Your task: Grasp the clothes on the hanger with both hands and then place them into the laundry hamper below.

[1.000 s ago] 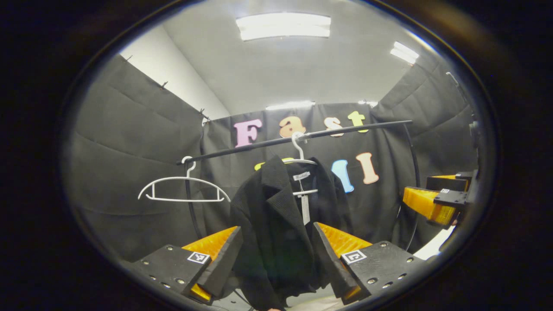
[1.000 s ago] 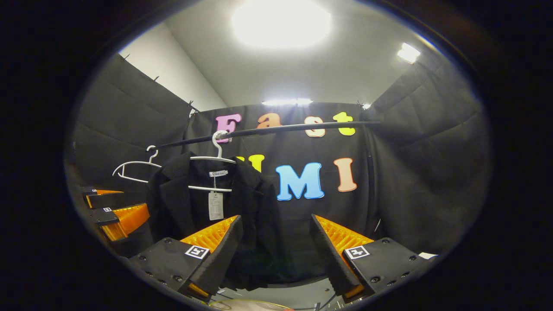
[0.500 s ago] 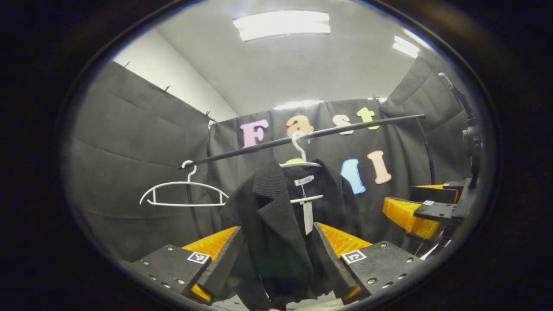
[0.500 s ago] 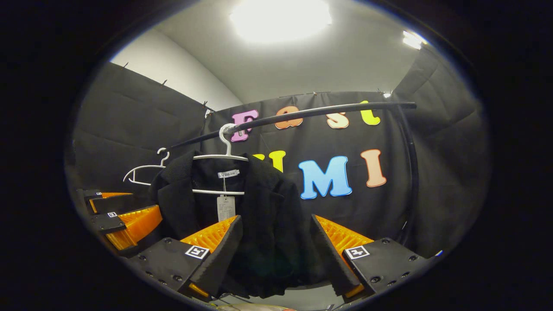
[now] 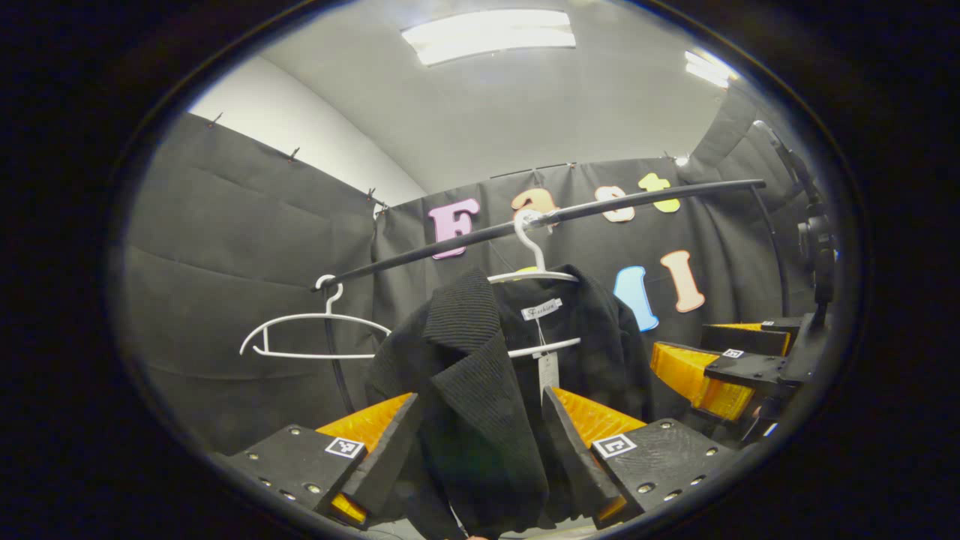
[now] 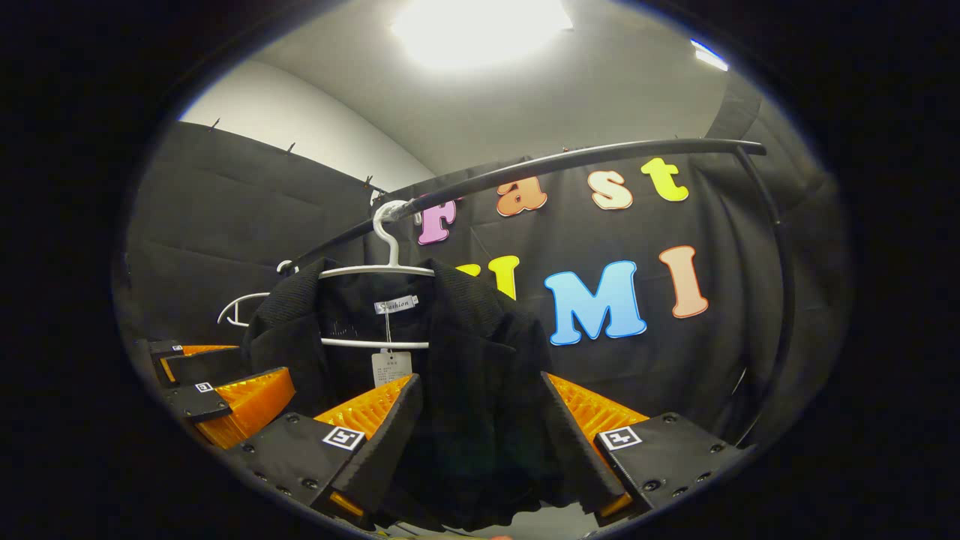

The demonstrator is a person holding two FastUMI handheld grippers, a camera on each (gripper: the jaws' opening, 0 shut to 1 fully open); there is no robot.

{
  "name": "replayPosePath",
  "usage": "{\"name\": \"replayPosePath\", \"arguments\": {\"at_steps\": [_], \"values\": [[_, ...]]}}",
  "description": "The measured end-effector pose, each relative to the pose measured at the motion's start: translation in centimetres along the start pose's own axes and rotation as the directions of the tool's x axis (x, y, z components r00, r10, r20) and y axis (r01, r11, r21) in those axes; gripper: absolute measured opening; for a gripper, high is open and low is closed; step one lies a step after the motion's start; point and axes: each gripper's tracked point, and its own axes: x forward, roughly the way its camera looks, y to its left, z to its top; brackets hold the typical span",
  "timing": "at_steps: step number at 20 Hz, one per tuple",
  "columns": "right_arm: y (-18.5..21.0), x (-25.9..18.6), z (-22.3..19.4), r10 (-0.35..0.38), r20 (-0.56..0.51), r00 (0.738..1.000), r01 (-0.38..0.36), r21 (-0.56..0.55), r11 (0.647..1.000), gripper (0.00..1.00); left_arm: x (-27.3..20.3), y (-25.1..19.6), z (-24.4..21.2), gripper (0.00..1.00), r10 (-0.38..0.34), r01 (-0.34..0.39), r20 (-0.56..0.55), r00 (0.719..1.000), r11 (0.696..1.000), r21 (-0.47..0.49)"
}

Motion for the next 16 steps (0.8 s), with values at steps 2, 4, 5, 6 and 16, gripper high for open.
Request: {"name": "replayPosePath", "arguments": {"at_steps": [2, 4, 5, 6, 16], "values": [[0.3, 1.2, -0.1, 0.021, 0.000, 1.000, -0.021, 0.006, 1.000, 0.97, 0.9, -0.3, -0.4, 0.93, 0.010, -0.010, -0.011, 1.000, 1.000, 0.002], [0.3, 2.5, -0.3, 0.039, -0.002, 0.999, -0.039, 0.009, 0.999, 0.97, 1.8, -0.5, -0.8, 0.93, 0.019, -0.019, -0.021, 1.000, 1.000, 0.000], [0.5, 3.0, -0.4, 0.048, -0.005, 0.999, -0.048, 0.010, 0.999, 0.97, 2.3, -0.5, -0.9, 0.94, 0.027, -0.027, -0.026, 0.999, 1.000, 0.003], [0.5, 3.6, -0.6, 0.058, -0.009, 0.998, -0.058, 0.011, 0.998, 0.97, 2.7, -0.4, -1.2, 0.94, 0.035, -0.035, -0.030, 0.999, 0.999, 0.006], [1.7, 8.5, -2.5, 0.118, -0.050, 0.992, -0.117, 0.037, 0.992, 0.98, 5.7, 0.1, -2.3, 0.95, 0.114, -0.113, -0.048, 0.992, 0.993, 0.035]]}}
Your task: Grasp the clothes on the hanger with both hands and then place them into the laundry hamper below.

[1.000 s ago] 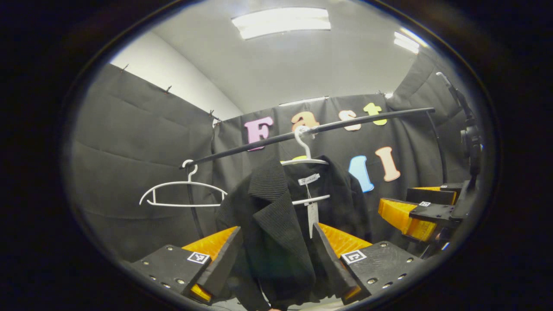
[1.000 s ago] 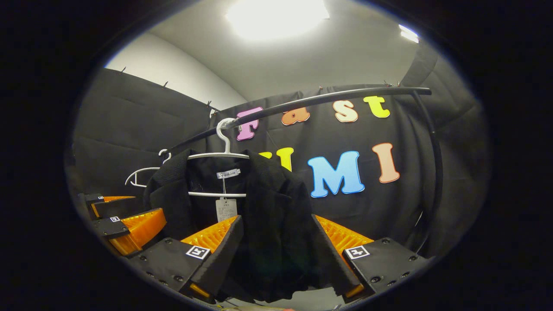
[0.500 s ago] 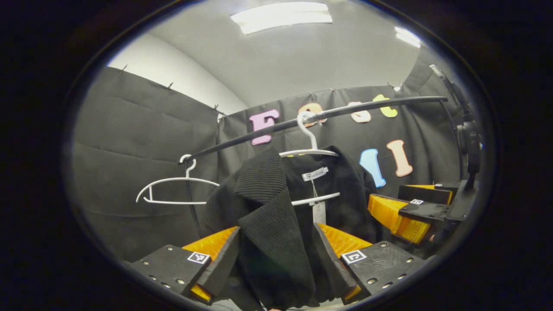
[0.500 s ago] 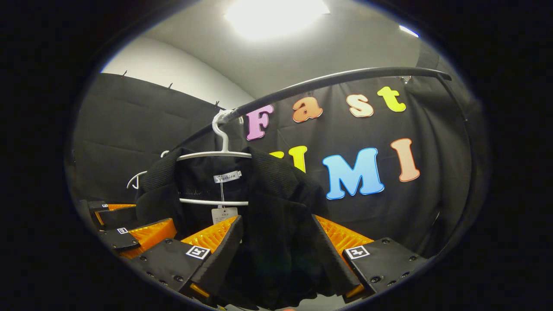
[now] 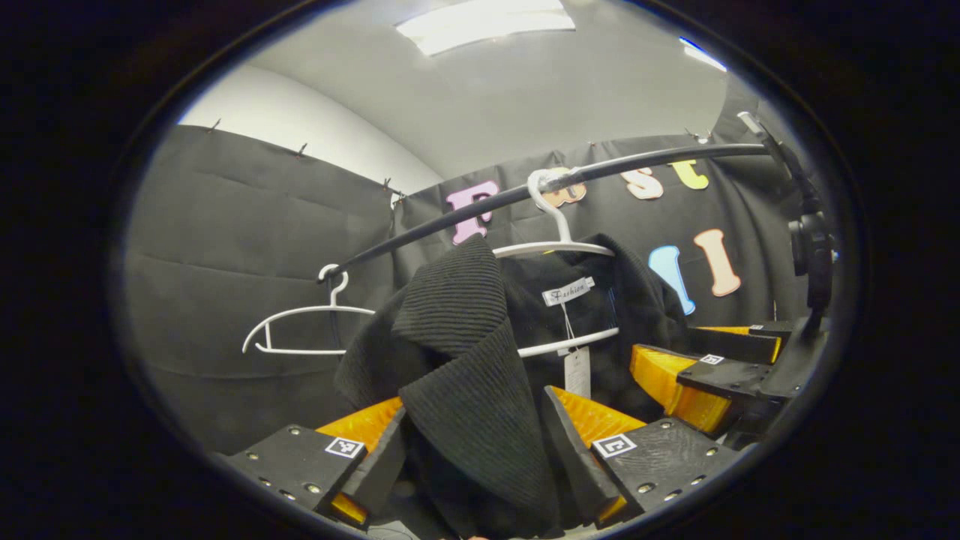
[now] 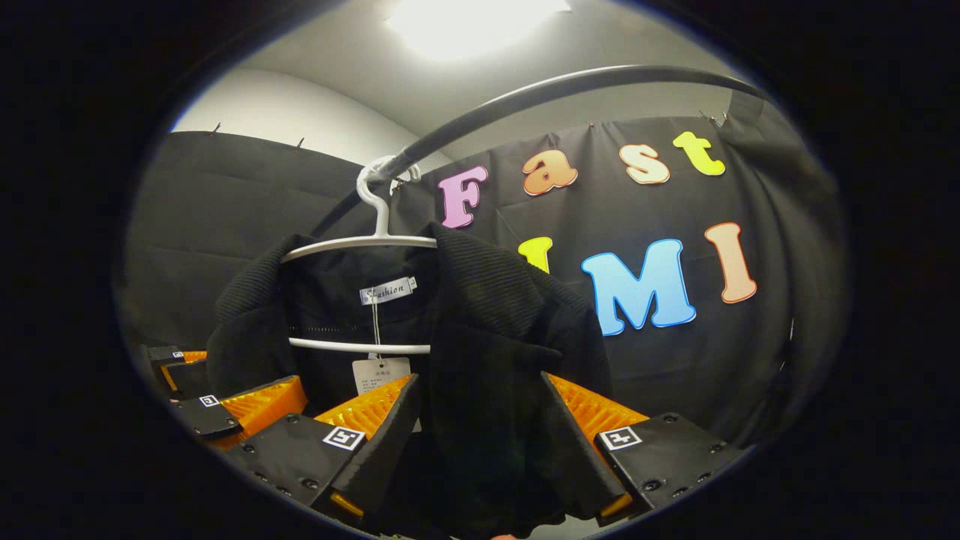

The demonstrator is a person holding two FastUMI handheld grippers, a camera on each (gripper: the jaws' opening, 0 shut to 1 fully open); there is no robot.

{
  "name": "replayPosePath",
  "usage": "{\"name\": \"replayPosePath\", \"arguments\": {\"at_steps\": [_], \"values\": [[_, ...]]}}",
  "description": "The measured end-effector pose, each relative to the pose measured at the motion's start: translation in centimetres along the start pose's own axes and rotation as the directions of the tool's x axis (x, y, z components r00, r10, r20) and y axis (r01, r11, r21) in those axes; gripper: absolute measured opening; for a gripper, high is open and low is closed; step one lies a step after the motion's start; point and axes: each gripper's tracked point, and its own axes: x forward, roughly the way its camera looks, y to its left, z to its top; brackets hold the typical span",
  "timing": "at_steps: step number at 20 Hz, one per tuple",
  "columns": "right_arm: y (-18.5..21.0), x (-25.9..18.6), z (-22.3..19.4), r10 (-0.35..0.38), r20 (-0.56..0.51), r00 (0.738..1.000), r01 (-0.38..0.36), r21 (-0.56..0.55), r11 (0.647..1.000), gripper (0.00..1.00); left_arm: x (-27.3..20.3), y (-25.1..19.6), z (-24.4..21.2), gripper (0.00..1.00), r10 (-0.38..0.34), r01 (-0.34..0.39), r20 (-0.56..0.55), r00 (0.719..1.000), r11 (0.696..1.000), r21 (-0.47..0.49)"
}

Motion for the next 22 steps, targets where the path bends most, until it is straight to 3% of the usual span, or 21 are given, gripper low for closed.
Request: {"name": "replayPosePath", "arguments": {"at_steps": [12, 14, 17, 18, 19, 20, 22], "values": [[-0.6, 2.9, -1.2, -0.055, -0.049, 0.997, 0.058, 0.047, 0.997, 0.95, 1.5, 0.5, -0.6, 0.94, 0.076, -0.076, -0.006, 0.997, 0.997, 0.009], [-1.0, 2.9, -1.6, -0.065, -0.064, 0.996, 0.069, 0.059, 0.996, 0.72, 1.7, 0.5, -0.9, 0.93, 0.079, -0.079, -0.020, 0.997, 0.997, 0.016], [-1.5, 3.1, -2.1, -0.075, -0.092, 0.993, 0.082, 0.075, 0.994, 0.47, 1.8, 1.0, -1.4, 0.67, 0.093, -0.092, -0.035, 0.995, 0.996, 0.013], [-2.0, 3.1, -2.0, -0.087, -0.092, 0.992, 0.094, 0.071, 0.993, 0.27, 1.9, 1.1, -1.6, 0.66, 0.089, -0.089, -0.045, 0.995, 0.996, 0.013], [-2.3, 3.1, -1.7, -0.088, -0.088, 0.992, 0.095, 0.071, 0.993, 0.15, 1.9, 1.0, -1.8, 0.65, 0.083, -0.082, -0.054, 0.995, 0.996, 0.016], [-2.1, 3.0, -1.6, -0.077, -0.093, 0.993, 0.083, 0.061, 0.995, 0.07, 1.8, 1.3, -1.8, 0.65, 0.085, -0.083, -0.056, 0.995, 0.996, 0.022], [-2.5, 2.0, -0.7, -0.101, -0.069, 0.993, 0.103, 0.029, 0.994, 0.01, 1.8, 1.2, -2.0, 0.45, 0.071, -0.071, -0.059, 0.996, 0.997, 0.004]]}}
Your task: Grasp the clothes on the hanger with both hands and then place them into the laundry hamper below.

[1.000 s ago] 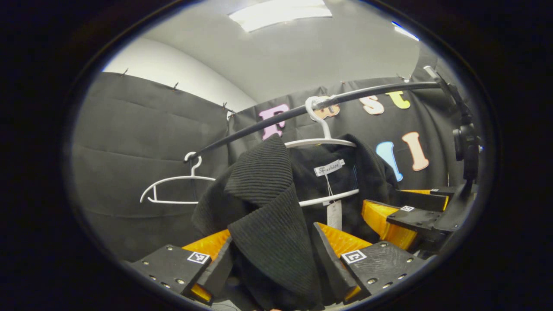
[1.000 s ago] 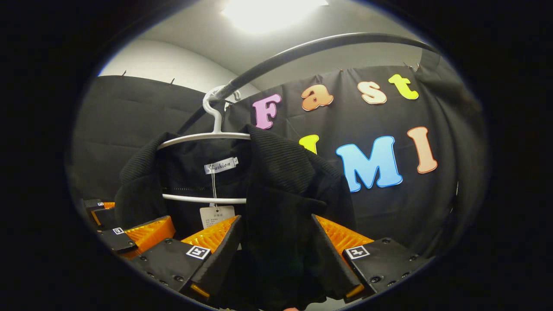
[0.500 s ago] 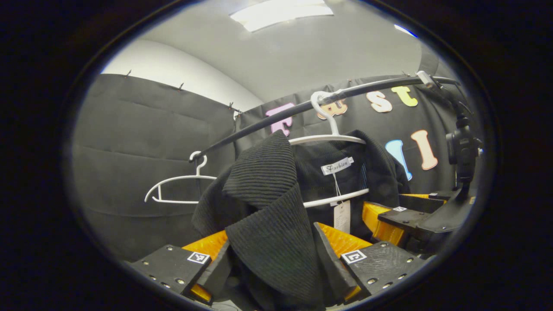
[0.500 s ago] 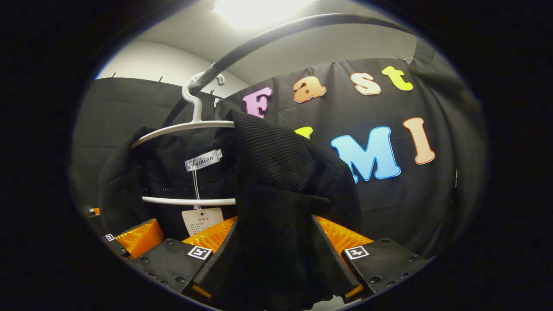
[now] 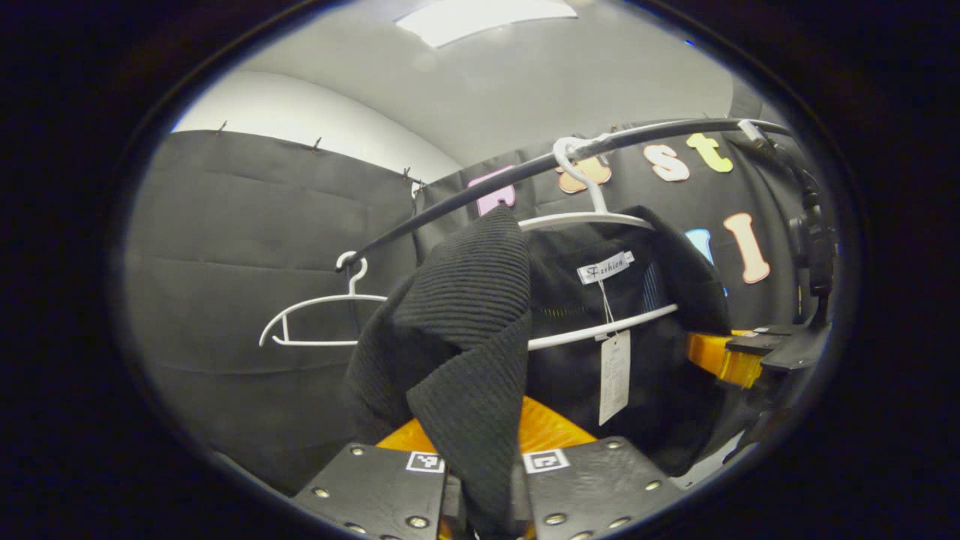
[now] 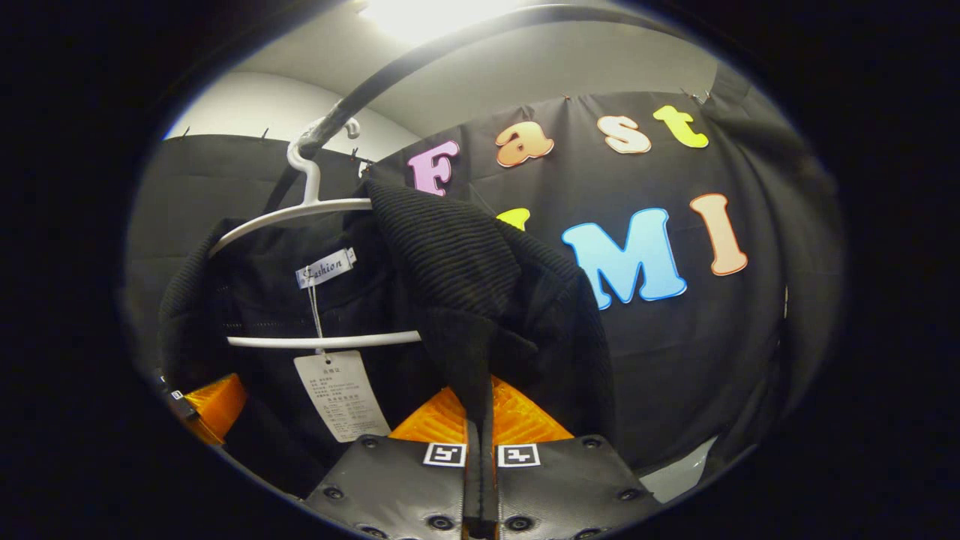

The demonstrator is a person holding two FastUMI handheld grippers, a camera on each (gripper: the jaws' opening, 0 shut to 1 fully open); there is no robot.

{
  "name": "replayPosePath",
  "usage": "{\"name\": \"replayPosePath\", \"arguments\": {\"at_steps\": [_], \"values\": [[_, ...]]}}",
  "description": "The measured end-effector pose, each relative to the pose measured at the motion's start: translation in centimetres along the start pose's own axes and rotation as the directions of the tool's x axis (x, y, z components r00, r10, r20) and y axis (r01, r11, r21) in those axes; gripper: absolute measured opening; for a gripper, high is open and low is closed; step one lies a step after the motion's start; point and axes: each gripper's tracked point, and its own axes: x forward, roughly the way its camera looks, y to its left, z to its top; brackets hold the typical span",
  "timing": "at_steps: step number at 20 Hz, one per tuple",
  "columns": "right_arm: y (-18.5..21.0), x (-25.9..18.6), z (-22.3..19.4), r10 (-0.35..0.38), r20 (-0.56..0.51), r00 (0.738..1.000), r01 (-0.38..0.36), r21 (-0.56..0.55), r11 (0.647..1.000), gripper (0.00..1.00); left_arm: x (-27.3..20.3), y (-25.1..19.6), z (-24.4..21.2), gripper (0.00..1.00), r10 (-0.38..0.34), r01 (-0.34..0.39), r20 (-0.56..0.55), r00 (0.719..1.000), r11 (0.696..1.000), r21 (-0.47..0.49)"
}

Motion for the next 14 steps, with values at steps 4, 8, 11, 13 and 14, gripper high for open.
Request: {"name": "replayPosePath", "arguments": {"at_steps": [4, 8, 11, 13, 14], "values": [[-1.5, -0.5, 1.6, -0.047, 0.060, 0.997, 0.052, -0.081, 0.995, 0.01, -0.4, 0.5, 0.4, 0.05, -0.010, 0.010, 0.006, 1.000, 1.000, 0.001], [-2.4, -2.2, 3.9, -0.070, 0.133, 0.989, 0.087, -0.130, 0.988, 0.01, -1.8, 0.6, 2.2, 0.05, -0.042, 0.040, 0.049, 0.998, 0.998, 0.042], [-3.4, -3.0, 5.6, -0.084, 0.174, 0.981, 0.109, -0.138, 0.985, 0.00, -2.8, 1.2, 3.9, 0.05, -0.048, 0.043, 0.083, 0.995, 0.997, 0.060], [-4.0, -3.5, 6.6, -0.094, 0.197, 0.976, 0.122, -0.137, 0.983, 0.01, -3.7, 1.5, 5.1, 0.05, -0.053, 0.048, 0.099, 0.994, 0.997, 0.057], [-4.4, -3.7, 7.1, -0.100, 0.210, 0.973, 0.131, -0.139, 0.982, 0.01, -3.9, 2.0, 5.5, 0.05, -0.051, 0.045, 0.107, 0.993, 0.997, 0.057]]}}
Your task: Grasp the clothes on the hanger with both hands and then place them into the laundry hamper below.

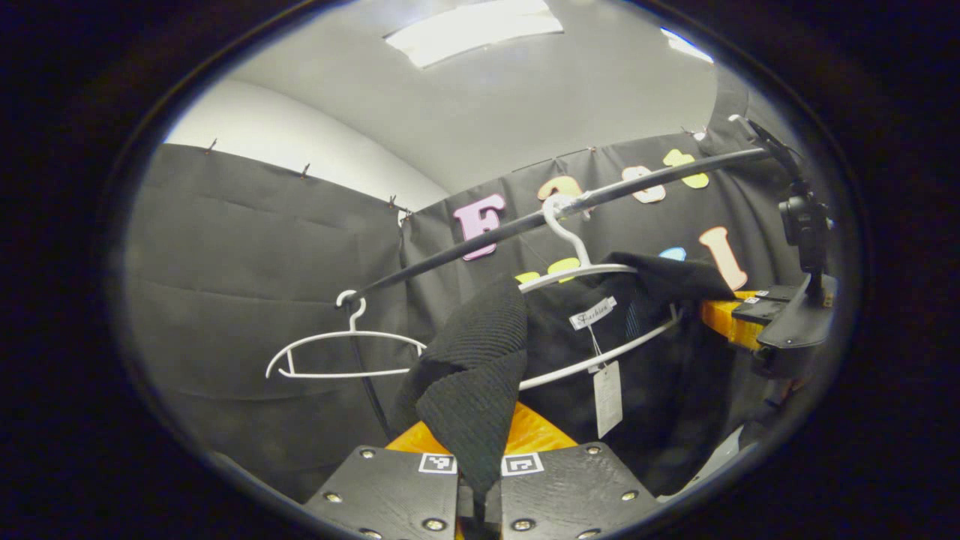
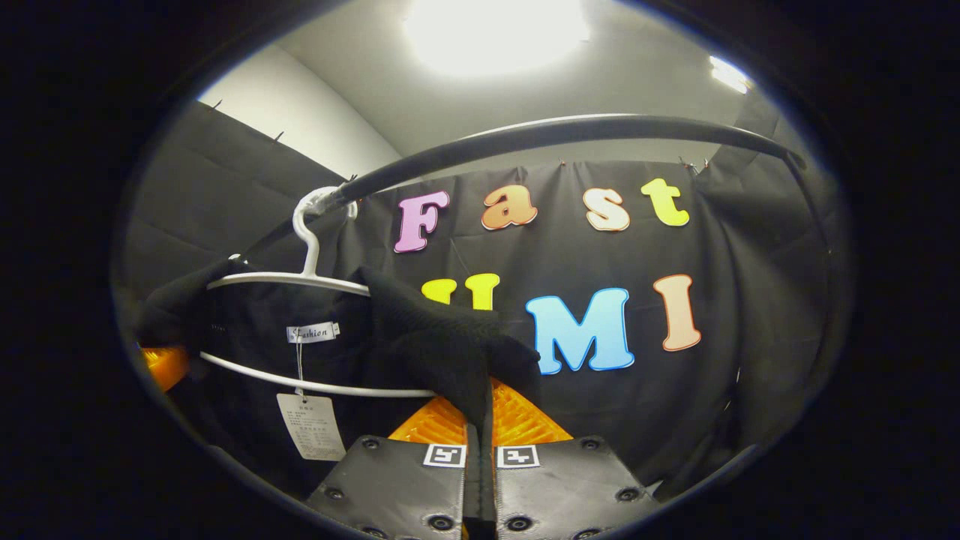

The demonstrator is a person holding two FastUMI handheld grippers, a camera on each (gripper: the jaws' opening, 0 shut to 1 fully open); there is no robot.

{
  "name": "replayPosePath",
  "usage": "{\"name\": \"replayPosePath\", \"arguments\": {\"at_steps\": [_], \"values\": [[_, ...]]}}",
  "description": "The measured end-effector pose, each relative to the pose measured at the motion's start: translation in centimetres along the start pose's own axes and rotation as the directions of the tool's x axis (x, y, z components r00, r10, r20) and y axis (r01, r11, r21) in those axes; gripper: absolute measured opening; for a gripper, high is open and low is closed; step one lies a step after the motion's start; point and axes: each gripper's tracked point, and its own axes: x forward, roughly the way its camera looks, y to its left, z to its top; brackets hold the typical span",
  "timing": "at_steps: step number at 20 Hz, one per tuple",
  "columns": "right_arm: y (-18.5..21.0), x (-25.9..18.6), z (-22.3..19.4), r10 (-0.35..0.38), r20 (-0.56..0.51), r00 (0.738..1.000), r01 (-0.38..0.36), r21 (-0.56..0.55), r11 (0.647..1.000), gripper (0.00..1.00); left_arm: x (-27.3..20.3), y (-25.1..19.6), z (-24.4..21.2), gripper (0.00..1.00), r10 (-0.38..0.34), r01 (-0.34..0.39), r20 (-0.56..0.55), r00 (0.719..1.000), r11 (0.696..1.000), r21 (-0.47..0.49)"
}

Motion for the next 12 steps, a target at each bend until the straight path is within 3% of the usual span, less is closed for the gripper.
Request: {"name": "replayPosePath", "arguments": {"at_steps": [12], "values": [[-4.2, 0.1, 4.5, -0.075, 0.157, 0.985, 0.085, -0.056, 0.995, 0.01, -0.7, 6.4, 5.2, 0.07, 0.084, -0.085, 0.106, 0.991, 0.996, 0.003]]}}
